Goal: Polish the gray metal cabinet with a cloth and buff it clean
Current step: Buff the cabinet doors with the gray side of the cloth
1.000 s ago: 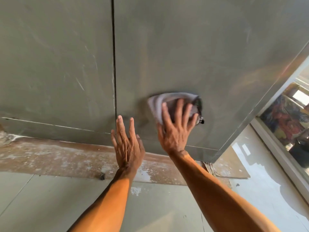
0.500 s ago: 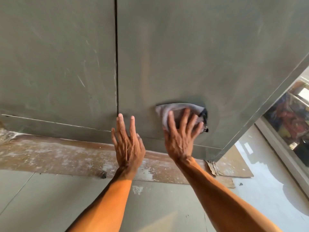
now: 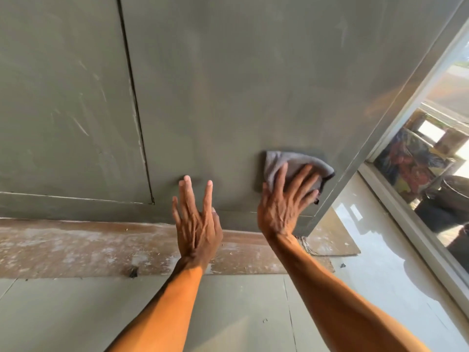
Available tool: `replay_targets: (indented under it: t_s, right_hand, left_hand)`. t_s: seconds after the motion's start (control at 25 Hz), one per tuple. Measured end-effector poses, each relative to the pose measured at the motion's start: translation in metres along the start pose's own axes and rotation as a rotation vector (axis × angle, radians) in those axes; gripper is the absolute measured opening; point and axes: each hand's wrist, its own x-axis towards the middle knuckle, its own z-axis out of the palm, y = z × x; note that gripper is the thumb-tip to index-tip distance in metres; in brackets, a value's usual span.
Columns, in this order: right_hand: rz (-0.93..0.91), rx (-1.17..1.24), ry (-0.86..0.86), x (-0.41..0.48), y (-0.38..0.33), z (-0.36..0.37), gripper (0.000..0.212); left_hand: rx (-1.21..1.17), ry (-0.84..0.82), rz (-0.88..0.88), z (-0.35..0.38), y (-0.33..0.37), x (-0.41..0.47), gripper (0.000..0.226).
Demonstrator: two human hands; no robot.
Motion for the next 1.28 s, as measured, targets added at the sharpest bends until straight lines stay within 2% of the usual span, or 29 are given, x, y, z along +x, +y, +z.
replay_targets:
  t_s: [0.04,0.12,0.2,0.28,0.32,0.4,0.48,0.56,0.64,0.68,0.72,0.8,0.84,0.88,1.08,1.16,1.24,1.28]
  right_hand:
    - [-0.009,-0.006,0.012,0.005,-0.01,0.0,0.075]
    - [-0.156,-0.09,-0.023,-0.008,-0.006,0.006,0.075]
    - [-0.208,-0.111,-0.108,-0.034,0.021,0.01,0.086]
    - [-0.032,-0.024,-0.166,-0.054,0.045,0.008,0.09]
    - [0.089,0.067,-0.168,-0.052,0.047,0.003,0.084]
    - [0.315,0.255,-0.084,-0.025,0.034,-0.011,0.071]
    - [0.474,0.368,0.034,0.012,0.014,-0.023,0.067]
    - [0.419,0.324,0.066,0.023,0.002,-0.025,0.067]
    - [0.32,0.285,0.001,0.005,0.011,-0.012,0.067]
    - [0.364,0.326,-0.039,-0.007,0.02,-0.004,0.067]
    - [0.492,0.417,-0.073,-0.017,0.029,0.002,0.066]
    - [0.898,0.66,-0.113,-0.02,0.038,0.006,0.067]
    - [1.033,0.73,-0.123,-0.016,0.038,0.002,0.067]
    - [1.069,0.748,-0.11,-0.008,0.035,-0.004,0.068]
    - [0.776,0.517,0.147,0.075,-0.021,-0.052,0.068]
    - [0.436,0.374,0.153,0.081,-0.047,-0.059,0.065]
    - [0.039,0.142,0.1,0.055,-0.045,-0.043,0.062]
    - [-0.091,0.052,0.067,0.037,-0.036,-0.032,0.064]
  left_hand:
    - [0.01,0.003,0.026,0.002,0.005,0.001,0.07]
    - [0.022,0.013,0.057,0.005,0.018,0.004,0.071]
    - [0.021,0.026,0.041,0.006,0.03,0.01,0.071]
    - [0.04,0.029,0.072,0.007,0.039,0.014,0.068]
    - [0.048,0.025,0.107,0.007,0.043,0.016,0.068]
    - [0.055,0.026,0.16,0.007,0.048,0.021,0.068]
    - [0.048,0.047,0.166,0.006,0.051,0.027,0.069]
    - [0.035,0.068,0.146,0.007,0.055,0.03,0.07]
    - [0.032,0.084,0.141,0.008,0.06,0.028,0.069]
    - [0.032,0.086,0.151,0.009,0.06,0.027,0.069]
    - [0.034,0.086,0.168,0.009,0.06,0.026,0.068]
    - [0.039,0.089,0.197,0.009,0.057,0.028,0.067]
    - [0.047,0.092,0.205,0.008,0.056,0.031,0.067]
    - [0.058,0.097,0.213,0.007,0.055,0.033,0.067]
    - [0.078,0.168,0.22,-0.004,0.058,0.054,0.068]
    - [0.081,0.189,0.185,-0.011,0.056,0.062,0.067]
    - [0.094,0.208,0.157,-0.018,0.049,0.065,0.064]
    - [0.104,0.216,0.151,-0.025,0.044,0.067,0.062]
